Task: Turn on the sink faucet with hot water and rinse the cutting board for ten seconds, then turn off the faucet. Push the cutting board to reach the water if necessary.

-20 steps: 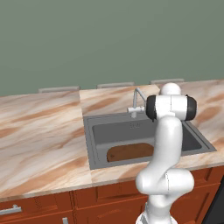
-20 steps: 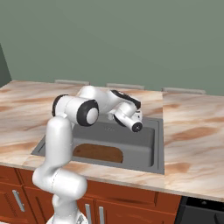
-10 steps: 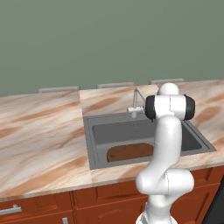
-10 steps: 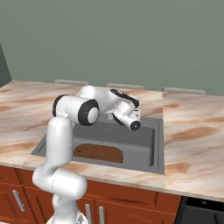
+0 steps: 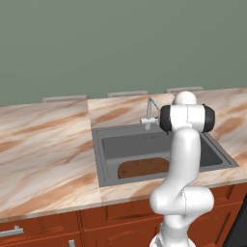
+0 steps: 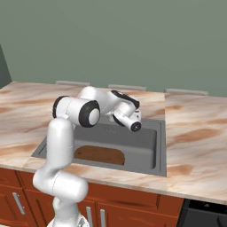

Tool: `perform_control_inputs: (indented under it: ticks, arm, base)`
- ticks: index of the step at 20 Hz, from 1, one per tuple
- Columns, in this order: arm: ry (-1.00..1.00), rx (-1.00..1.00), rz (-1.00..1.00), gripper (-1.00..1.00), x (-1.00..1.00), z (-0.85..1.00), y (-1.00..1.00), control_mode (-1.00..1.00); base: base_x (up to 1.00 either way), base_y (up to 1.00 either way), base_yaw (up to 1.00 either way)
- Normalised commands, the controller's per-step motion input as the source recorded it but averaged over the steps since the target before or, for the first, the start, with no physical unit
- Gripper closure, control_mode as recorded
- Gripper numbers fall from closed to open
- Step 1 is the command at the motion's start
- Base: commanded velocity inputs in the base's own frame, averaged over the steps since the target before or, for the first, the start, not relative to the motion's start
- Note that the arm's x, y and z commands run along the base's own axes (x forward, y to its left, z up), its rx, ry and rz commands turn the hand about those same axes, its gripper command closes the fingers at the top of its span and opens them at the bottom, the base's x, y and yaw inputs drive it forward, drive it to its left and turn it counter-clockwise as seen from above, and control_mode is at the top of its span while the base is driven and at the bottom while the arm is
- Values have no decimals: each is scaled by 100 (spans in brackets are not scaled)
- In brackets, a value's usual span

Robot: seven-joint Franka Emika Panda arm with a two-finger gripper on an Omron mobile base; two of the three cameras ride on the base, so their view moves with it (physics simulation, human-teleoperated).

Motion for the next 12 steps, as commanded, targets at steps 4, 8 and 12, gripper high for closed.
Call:
perform_control_inputs:
  ticks: [4, 8, 12]
  arm:
    - [0, 0, 0, -100, 11, 0, 9, -100]
    - [0, 0, 0, -100, 9, 0, 1, -100]
    - [0, 0, 0, -100, 12, 0, 0, -100]
  base:
    - [0, 0, 0]
    - [0, 0, 0]
    - [0, 0, 0]
